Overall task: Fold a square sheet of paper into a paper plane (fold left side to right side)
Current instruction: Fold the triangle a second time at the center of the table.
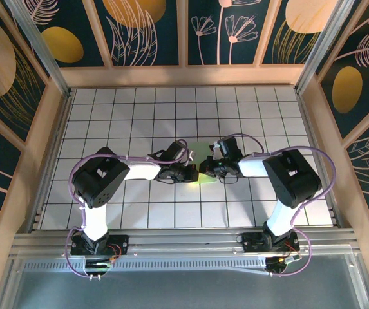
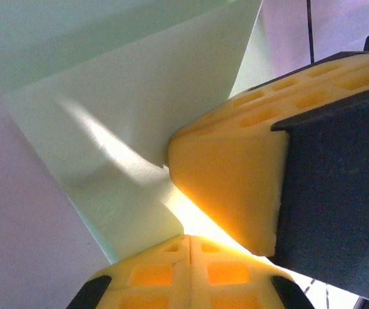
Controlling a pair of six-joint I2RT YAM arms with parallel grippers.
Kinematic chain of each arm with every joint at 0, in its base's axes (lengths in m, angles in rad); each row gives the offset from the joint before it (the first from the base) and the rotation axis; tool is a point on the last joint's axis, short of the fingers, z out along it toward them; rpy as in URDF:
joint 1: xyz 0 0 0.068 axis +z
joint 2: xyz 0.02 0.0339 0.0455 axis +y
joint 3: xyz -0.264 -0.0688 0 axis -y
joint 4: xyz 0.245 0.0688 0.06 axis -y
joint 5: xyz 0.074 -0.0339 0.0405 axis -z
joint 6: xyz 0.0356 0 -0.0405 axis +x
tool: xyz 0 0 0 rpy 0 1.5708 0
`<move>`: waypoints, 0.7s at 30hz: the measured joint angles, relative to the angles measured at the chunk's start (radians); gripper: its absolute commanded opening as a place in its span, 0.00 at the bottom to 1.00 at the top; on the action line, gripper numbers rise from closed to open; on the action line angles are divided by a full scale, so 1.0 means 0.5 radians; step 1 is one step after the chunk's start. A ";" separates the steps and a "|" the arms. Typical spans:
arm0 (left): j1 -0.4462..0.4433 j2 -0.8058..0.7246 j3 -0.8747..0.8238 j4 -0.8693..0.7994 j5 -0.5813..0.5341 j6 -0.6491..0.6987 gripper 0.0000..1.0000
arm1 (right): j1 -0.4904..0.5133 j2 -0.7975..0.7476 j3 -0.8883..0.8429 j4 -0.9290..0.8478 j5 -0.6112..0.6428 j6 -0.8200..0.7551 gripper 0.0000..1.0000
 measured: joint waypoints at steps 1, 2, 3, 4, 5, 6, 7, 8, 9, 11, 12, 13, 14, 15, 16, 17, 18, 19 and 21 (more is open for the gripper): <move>0.000 0.000 0.000 0.002 -0.002 0.000 0.00 | -0.009 0.009 0.014 -0.008 -0.008 -0.012 0.00; 0.000 0.000 0.000 0.003 -0.005 0.000 0.00 | -0.023 0.018 0.027 -0.013 -0.009 -0.019 0.00; 0.000 0.000 0.000 0.003 -0.008 0.000 0.00 | -0.038 0.026 0.038 -0.018 -0.010 -0.027 0.00; 0.000 0.000 0.000 0.003 -0.008 0.000 0.00 | -0.057 0.032 0.050 -0.021 -0.008 -0.034 0.00; 0.000 0.000 0.000 0.003 -0.008 0.000 0.00 | -0.084 0.039 0.060 -0.021 -0.002 -0.044 0.00; 0.000 0.000 0.000 0.003 -0.008 0.000 0.00 | -0.108 0.043 0.067 -0.022 0.000 -0.057 0.00; -0.004 0.000 0.000 0.003 -0.008 0.000 0.00 | -0.141 0.048 0.077 -0.024 0.005 -0.069 0.00; -0.005 0.000 0.000 0.003 -0.009 0.000 0.00 | -0.171 0.053 0.085 -0.023 0.010 -0.078 0.00; -0.005 0.000 0.000 0.004 -0.010 0.000 0.00 | -0.199 0.058 0.092 -0.023 0.014 -0.088 0.00; -0.005 0.000 0.000 0.004 -0.010 0.000 0.00 | -0.254 0.071 0.108 -0.030 0.017 -0.112 0.00; -0.005 0.000 0.000 0.004 -0.010 0.000 0.00 | -0.276 0.080 0.118 -0.037 0.011 -0.124 0.00; -0.005 0.000 0.000 0.005 -0.010 0.000 0.00 | -0.298 0.092 0.131 -0.045 -0.003 -0.132 0.00; -0.005 0.000 0.000 0.005 -0.011 0.000 0.00 | -0.312 0.101 0.144 -0.057 -0.014 -0.141 0.00; -0.005 0.000 0.000 0.005 -0.014 0.000 0.00 | -0.322 0.108 0.154 -0.065 -0.021 -0.150 0.00; -0.007 0.000 0.000 0.005 -0.016 0.000 0.00 | -0.334 0.114 0.166 -0.076 -0.025 -0.164 0.00; -0.008 0.000 0.000 0.005 -0.017 0.000 0.00 | -0.348 0.118 0.181 -0.091 -0.024 -0.179 0.00; -0.008 0.000 0.000 0.006 -0.017 0.000 0.00 | -0.360 0.121 0.195 -0.103 -0.013 -0.185 0.00; -0.008 0.000 0.000 0.006 -0.017 0.000 0.00 | -0.375 0.121 0.214 -0.127 0.001 -0.195 0.00; -0.008 0.000 0.000 0.006 -0.017 0.000 0.00 | -0.399 0.117 0.244 -0.155 0.018 -0.212 0.00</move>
